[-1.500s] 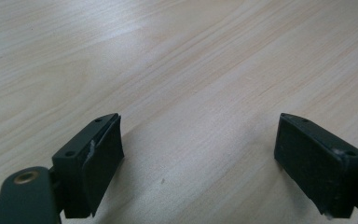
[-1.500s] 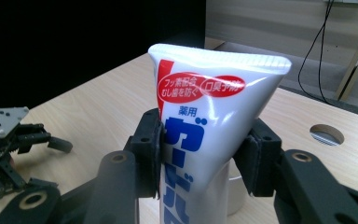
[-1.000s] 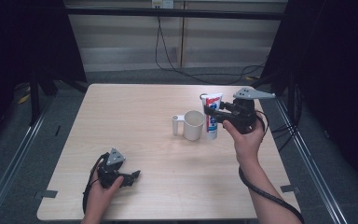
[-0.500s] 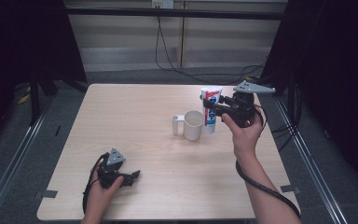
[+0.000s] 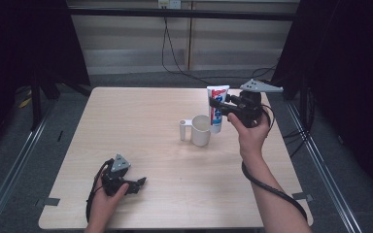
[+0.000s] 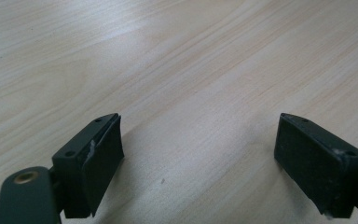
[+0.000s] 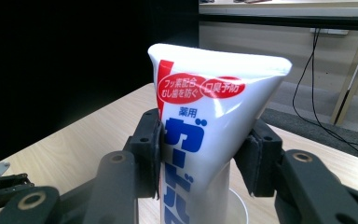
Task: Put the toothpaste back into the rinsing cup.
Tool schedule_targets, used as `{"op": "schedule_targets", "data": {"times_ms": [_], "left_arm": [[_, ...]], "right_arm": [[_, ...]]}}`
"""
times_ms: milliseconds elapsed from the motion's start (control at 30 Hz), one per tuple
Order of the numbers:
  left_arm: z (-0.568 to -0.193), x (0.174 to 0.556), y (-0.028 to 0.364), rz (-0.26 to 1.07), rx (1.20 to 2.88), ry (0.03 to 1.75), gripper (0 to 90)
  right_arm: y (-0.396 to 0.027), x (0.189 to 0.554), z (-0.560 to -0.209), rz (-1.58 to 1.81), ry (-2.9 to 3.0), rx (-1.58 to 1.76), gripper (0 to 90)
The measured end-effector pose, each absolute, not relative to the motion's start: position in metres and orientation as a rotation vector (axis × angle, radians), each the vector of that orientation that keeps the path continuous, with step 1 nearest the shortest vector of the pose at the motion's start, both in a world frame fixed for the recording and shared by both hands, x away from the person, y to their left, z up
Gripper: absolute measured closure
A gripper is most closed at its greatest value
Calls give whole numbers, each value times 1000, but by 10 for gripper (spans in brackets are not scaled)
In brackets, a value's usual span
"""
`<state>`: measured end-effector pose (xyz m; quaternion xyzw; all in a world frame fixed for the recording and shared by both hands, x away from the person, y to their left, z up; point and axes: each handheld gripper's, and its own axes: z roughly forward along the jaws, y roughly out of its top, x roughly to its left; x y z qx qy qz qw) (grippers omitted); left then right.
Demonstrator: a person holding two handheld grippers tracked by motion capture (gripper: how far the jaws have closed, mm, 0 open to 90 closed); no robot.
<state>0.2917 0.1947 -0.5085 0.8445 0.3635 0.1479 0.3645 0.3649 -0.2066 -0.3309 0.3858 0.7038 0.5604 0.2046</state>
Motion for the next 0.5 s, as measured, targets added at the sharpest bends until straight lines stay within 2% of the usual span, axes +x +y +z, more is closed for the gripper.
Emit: {"op": "schedule_targets", "data": {"times_ms": [500], "left_arm": [[-508,292,195,378,2174,934,150]], "right_arm": [[-200,379,-327,1553,1954,1064,554]]}}
